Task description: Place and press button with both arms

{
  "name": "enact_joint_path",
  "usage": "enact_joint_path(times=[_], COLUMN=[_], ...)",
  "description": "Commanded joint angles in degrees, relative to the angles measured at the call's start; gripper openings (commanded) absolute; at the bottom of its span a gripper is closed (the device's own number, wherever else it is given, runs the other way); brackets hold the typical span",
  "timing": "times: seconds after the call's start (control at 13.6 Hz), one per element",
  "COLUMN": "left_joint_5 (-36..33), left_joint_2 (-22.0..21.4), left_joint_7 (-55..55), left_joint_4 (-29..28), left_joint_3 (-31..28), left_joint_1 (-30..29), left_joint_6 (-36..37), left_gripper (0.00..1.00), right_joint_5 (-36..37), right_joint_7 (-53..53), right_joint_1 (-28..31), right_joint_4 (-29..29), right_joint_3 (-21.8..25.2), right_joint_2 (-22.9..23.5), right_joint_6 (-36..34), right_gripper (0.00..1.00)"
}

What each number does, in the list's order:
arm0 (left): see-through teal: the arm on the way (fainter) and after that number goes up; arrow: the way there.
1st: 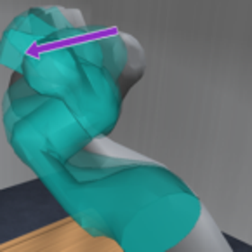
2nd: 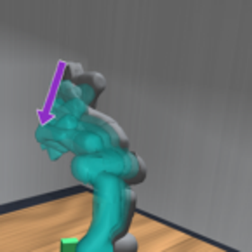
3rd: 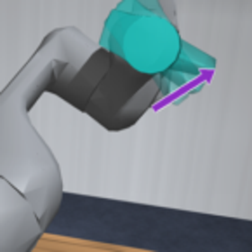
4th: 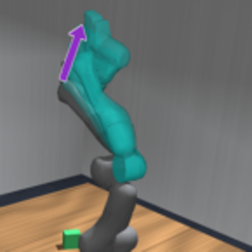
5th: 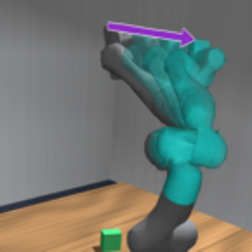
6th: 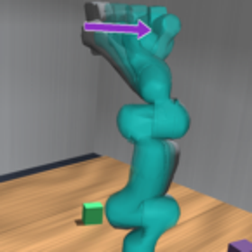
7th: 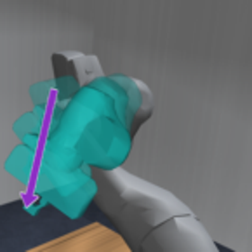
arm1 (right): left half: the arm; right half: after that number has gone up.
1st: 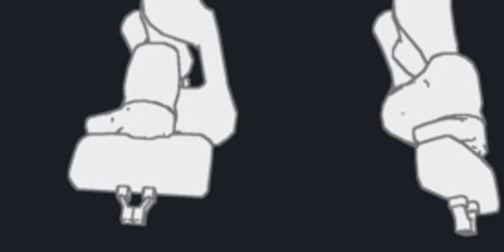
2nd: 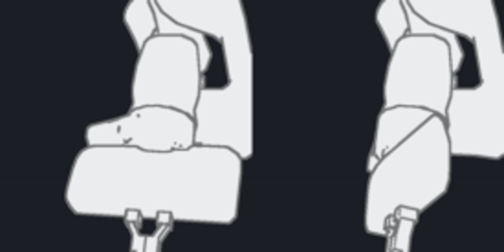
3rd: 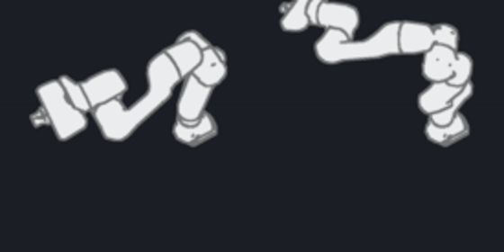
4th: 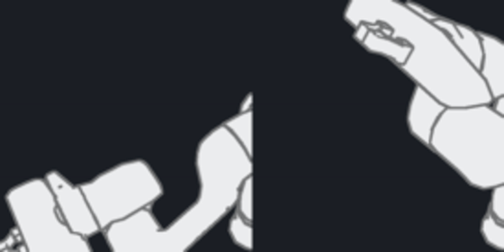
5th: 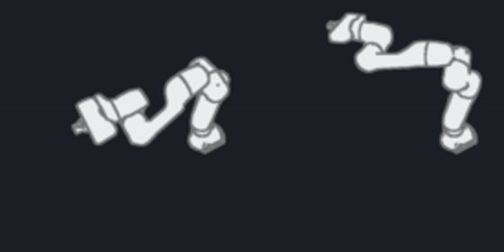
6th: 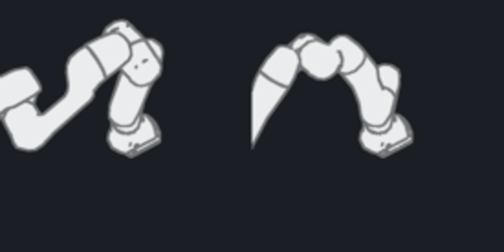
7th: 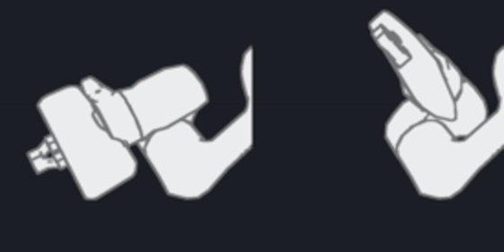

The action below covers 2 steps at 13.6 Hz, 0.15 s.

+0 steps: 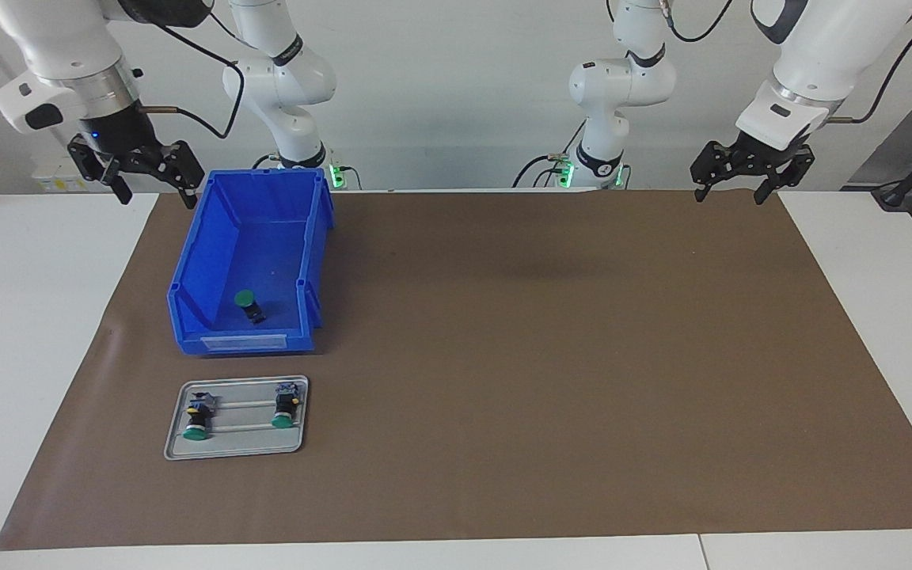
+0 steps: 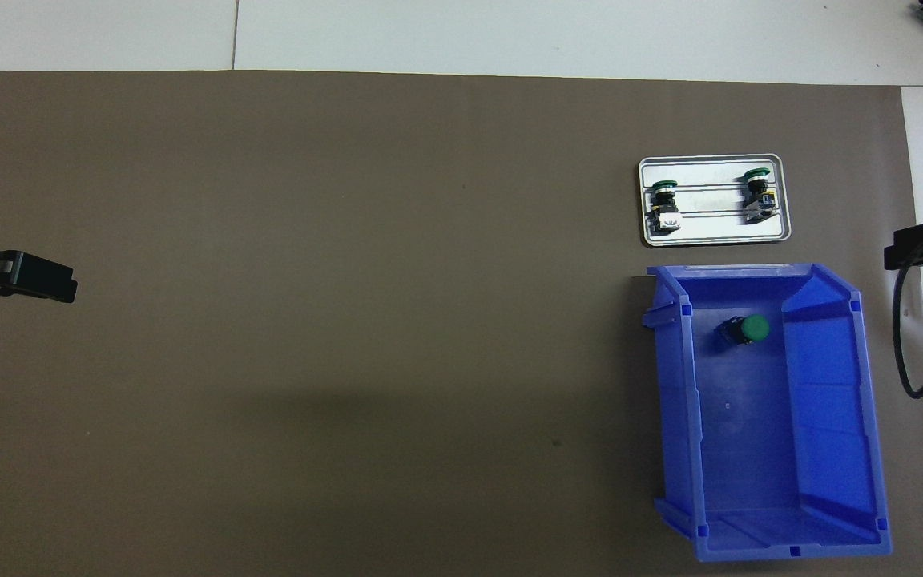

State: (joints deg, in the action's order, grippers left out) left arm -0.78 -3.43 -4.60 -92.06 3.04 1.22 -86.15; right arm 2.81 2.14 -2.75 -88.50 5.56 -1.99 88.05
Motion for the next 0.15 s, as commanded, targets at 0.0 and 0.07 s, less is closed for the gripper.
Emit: enact_joint_path(times=[0.0,0.07], left_joint_5=[-0.97,-0.97], left_joint_2=[-0.79,-0.79], left_joint_7=[0.47,0.39], left_joint_4=[-0.92,-0.92], left_joint_3=[0.39,0.39], left_joint_1=[-0.35,-0.35], left_joint_6=[-0.25,-0.25], left_gripper=[1.0,1.0], right_joint_5=[0.7,0.7], right_joint_7=[-0.48,-0.39], right_joint_1=[0.64,0.64], right_joint_4=[-2.55,-3.08], right_joint_3=[-0.72,-0.72], right_joint_2=[-1.88,-2.31], right_joint_6=[-0.16,-0.16], right_gripper=[1.0,1.0])
